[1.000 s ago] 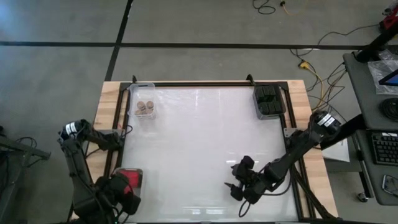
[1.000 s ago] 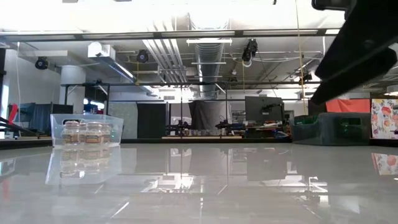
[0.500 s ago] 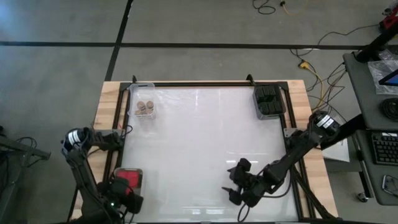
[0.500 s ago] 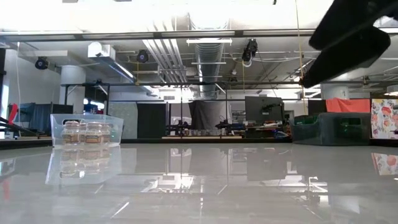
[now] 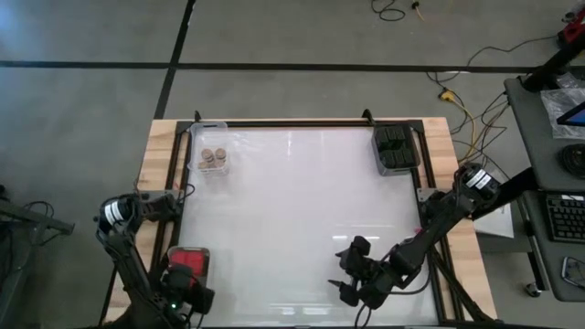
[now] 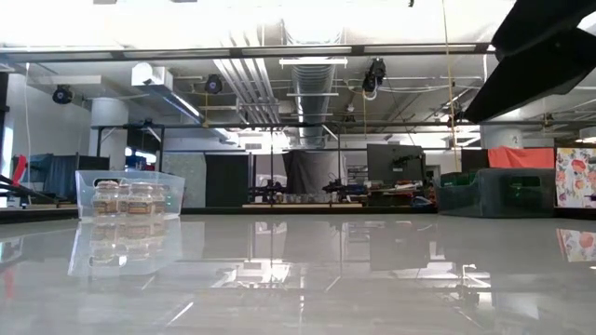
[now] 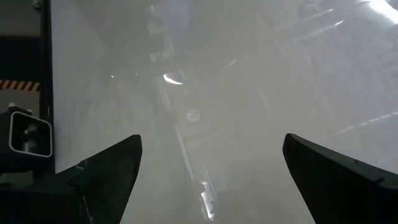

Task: Sort spices by type
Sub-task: Put the red seasoning can into the white bin

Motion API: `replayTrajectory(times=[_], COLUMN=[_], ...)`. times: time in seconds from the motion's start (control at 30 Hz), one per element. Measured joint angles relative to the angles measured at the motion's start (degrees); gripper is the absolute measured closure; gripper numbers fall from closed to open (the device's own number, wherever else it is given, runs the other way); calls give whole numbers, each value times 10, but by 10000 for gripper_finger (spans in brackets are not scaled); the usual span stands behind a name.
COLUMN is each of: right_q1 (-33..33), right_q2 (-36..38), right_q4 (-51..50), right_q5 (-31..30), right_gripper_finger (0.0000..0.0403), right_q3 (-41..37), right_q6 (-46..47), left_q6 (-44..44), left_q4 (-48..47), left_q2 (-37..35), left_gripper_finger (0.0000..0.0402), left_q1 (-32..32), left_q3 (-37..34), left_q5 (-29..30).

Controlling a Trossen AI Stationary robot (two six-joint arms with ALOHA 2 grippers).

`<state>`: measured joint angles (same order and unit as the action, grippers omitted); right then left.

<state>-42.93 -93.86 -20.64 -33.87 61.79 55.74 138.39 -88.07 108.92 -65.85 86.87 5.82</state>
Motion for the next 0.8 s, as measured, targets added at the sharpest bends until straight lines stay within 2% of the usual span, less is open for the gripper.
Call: replayTrajectory(times=[0.6, 0.8], right_q1=[-1, -1], right_q2=[0, 0], right_q4=[2, 2], right_q5=[0, 0], right_gripper_finger=[23, 23], right_q3=[5, 5], right_q6=[13, 13], left_q6=[-6, -14], left_q4=[20, 24], left_q2=[52, 51], left_gripper_finger=[204, 175], left_q1=[12, 12], left_q3=[0, 0], left_q5=[-6, -6])
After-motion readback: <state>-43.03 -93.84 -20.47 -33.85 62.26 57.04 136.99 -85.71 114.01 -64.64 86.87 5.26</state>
